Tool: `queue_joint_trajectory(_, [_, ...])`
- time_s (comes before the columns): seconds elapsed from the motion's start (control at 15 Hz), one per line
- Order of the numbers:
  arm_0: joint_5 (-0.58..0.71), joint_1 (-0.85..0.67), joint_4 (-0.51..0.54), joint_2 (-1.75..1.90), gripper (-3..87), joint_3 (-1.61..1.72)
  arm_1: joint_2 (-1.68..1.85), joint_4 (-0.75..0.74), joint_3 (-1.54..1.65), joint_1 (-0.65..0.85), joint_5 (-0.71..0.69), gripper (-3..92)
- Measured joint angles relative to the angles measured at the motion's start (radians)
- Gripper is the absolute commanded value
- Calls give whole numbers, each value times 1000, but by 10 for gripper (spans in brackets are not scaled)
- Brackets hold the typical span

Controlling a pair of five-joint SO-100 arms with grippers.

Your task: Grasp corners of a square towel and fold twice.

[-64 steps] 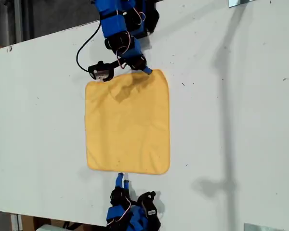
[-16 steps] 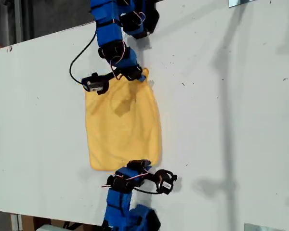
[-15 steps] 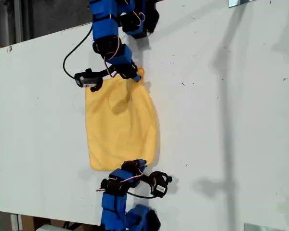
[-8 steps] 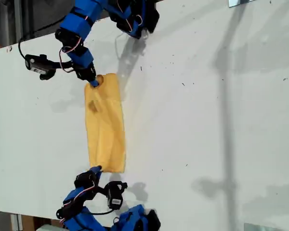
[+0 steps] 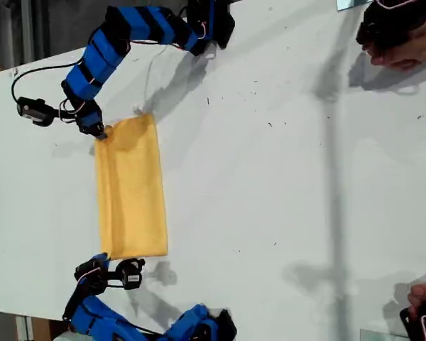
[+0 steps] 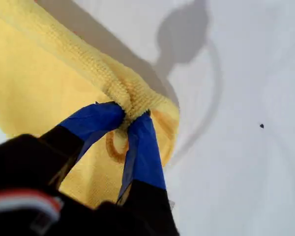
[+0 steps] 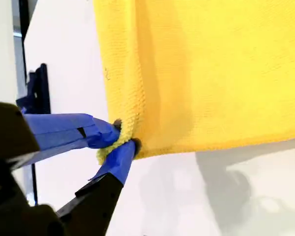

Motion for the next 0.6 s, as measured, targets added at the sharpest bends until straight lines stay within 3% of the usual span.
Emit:
queue_joint_trajectory(0.27, [26, -43, -89, -224, -3, -54, -195, -15, -124, 32, -5, -1])
queue_joint_trajectory(0.6, [18, -32, -149, 23, -3, 195, 54, -37, 109, 3, -29, -1])
